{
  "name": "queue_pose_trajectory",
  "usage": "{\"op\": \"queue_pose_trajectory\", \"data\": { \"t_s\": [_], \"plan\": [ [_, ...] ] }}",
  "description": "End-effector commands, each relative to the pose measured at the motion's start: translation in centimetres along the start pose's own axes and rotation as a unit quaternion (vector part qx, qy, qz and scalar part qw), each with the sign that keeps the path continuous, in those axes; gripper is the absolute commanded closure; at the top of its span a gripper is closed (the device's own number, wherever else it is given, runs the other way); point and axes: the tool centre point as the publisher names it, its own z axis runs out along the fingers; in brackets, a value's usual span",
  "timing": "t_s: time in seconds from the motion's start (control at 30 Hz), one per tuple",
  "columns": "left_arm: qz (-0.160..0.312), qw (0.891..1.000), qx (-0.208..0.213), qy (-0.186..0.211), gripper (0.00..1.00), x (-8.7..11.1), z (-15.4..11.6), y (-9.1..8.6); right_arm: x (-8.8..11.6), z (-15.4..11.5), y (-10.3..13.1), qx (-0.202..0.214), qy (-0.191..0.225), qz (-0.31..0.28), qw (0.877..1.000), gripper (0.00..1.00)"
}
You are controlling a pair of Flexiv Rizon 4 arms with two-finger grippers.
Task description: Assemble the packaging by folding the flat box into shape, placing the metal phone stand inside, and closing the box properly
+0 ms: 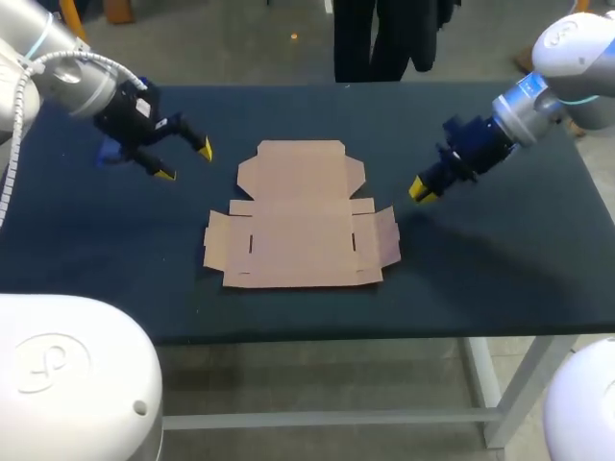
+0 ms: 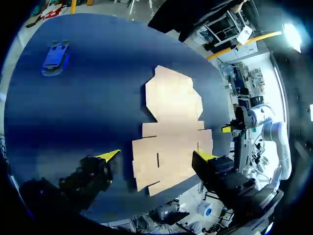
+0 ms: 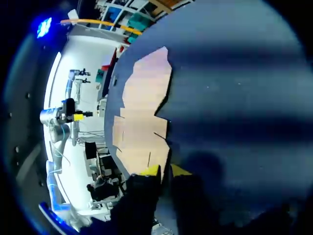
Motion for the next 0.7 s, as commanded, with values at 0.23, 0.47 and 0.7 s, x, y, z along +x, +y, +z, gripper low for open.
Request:
{"op": "queue_pose_trajectory", "data": {
  "t_s": [0.23,0.47,0.7],
  "plan": [
    [0.026,0.999,0.020,-0.010,1.00,-0.5,0.6,-0.7,1.6,-2.7,-0.3,-0.047,-0.058,-0.075,0.994,1.00],
    [0.050,0.998,0.033,-0.016,1.00,-1.4,1.6,-0.5,1.4,-2.9,0.4,-0.084,-0.071,-0.089,0.990,1.00],
    [0.054,0.998,0.017,-0.022,1.00,-2.0,2.4,-0.7,1.1,-2.7,0.8,-0.098,-0.084,-0.068,0.989,1.00]
  ]
}}
